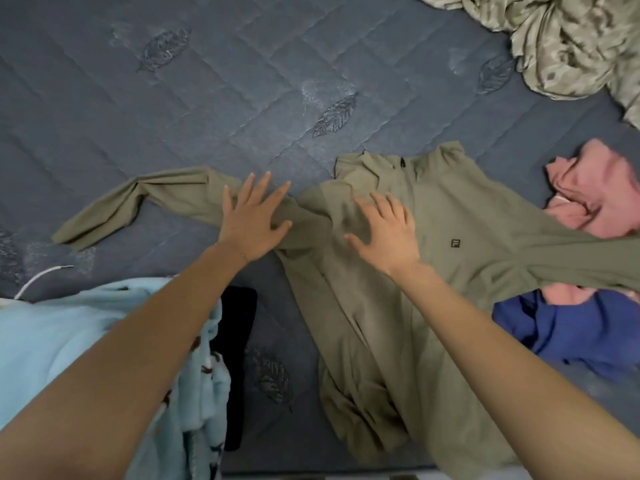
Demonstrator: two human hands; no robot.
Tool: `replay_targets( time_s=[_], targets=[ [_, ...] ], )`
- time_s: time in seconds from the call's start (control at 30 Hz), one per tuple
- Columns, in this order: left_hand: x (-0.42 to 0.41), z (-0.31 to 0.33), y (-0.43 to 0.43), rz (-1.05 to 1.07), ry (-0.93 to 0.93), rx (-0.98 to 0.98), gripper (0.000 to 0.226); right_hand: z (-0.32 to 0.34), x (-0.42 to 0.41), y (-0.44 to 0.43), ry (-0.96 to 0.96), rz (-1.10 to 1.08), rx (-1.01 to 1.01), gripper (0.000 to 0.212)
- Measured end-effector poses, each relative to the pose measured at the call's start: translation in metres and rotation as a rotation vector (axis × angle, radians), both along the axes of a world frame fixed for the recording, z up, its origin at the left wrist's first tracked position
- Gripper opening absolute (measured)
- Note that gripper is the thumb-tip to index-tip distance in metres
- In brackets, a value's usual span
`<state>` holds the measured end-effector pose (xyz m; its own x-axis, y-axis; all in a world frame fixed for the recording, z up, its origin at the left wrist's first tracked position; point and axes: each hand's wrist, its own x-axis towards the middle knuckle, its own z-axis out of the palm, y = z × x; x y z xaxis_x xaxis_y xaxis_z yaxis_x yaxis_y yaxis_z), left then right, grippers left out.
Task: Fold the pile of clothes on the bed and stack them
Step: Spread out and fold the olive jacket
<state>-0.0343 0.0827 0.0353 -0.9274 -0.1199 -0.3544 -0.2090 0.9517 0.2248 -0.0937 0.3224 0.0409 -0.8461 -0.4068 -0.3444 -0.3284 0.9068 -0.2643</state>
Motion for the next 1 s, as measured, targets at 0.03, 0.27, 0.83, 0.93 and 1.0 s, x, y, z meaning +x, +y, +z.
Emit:
replay_targets(
  time_s=[0.03, 0.27, 0.83, 0.93, 1.0],
  targets=[
    [0.007, -0.004, 0.017, 0.004, -0.004, 0.009, 0.068, -0.003, 0.006, 0.016, -0.012, -0.004, 0.009, 0.073],
    [0.073, -0.038, 0.130, 0.036, -0.040, 0.069, 0.071, -0.028, 0.052, 0.123, -0.115, 0.028, 0.059, 0.078],
    [0.224, -0.068, 0.275, 0.510, -0.134, 0.255, 0.074, -0.061, 0.194, 0.268, -0.327, -0.098, 0.086, 0.092],
    [0.245, -0.077, 0.281, 0.546, -0.089, 0.283, 0.082, -0.071, 0.215, 0.276, -0.364, -0.196, 0.091, 0.094],
    [0.257, -0.082, 0.288, 0.676, -0.030, 0.378, 0.089, -0.079, 0.227, 0.283, -0.374, -0.277, 0.122, 0.098]
  ],
)
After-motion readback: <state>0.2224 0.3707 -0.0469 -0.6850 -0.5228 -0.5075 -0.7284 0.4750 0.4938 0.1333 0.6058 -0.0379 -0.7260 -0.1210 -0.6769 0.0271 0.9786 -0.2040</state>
